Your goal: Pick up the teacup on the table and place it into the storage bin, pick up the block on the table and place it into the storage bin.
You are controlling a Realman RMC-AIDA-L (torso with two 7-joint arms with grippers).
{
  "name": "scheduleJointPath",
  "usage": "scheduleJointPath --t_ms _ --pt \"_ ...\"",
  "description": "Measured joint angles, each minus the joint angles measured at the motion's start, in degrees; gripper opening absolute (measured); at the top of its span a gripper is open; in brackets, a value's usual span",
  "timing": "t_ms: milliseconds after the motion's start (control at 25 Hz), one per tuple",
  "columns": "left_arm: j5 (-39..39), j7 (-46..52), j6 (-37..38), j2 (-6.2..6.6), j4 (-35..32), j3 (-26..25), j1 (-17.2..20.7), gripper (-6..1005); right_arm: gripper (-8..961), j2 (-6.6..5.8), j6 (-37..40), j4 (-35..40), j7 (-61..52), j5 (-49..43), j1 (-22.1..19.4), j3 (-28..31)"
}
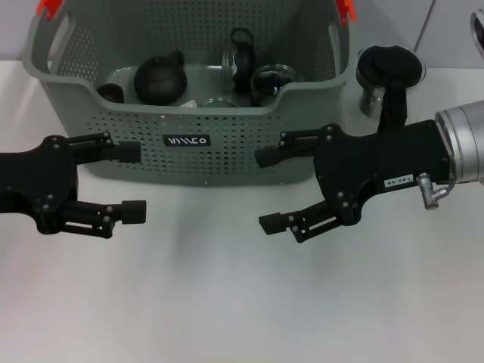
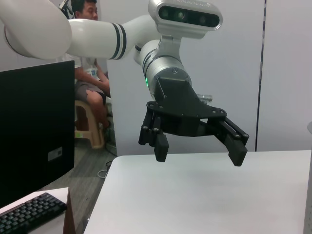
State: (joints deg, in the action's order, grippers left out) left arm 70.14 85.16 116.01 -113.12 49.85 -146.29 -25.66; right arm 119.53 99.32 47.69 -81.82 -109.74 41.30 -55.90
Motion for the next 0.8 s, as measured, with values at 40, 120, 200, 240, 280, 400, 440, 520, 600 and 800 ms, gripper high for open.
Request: scheduleJointPath --t_ms 40,120,200,240,280,400,440,520,600,800 --pt "0.0 0.0 0.0 0.0 0.0 0.0 0.0 951 946 0.0 0.0 0.0 0.0 0.0 0.0 0.0" --pt "0.0 0.0 0.0 0.0 0.0 0.0 0.0 951 946 0.0 0.0 0.0 0.0 0.0 0.0 0.0" --pt "0.0 0.0 0.0 0.0 0.0 0.0 0.0 951 946 0.0 0.0 0.0 0.0 0.0 0.0 0.0" --pt "0.0 0.0 0.0 0.0 0.0 0.0 0.0 952 946 0.0 0.0 0.0 0.0 0.01 0.0 0.0" --pt "0.0 0.0 0.0 0.0 0.0 0.0 0.0 952 946 0.0 0.0 0.0 0.0 0.0 0.0 0.0" --pt "0.0 0.0 0.0 0.0 0.0 0.0 0.0 952 946 0.0 0.0 0.0 0.0 0.0 0.0 0.0" --pt "0.0 0.0 0.0 0.0 0.0 0.0 0.0 952 946 0.0 0.0 0.0 0.0 0.0 0.0 0.0" --pt "0.0 0.0 0.0 0.0 0.0 0.0 0.0 952 946 0.0 0.0 0.0 0.0 0.0 0.0 0.0" --pt "0.0 0.0 0.0 0.0 0.0 0.0 0.0 952 946 0.0 0.0 0.0 0.0 0.0 0.0 0.0" --pt "0.0 0.0 0.0 0.0 0.0 0.0 0.0 952 947 0.0 0.0 -0.01 0.0 0.0 0.0 0.0"
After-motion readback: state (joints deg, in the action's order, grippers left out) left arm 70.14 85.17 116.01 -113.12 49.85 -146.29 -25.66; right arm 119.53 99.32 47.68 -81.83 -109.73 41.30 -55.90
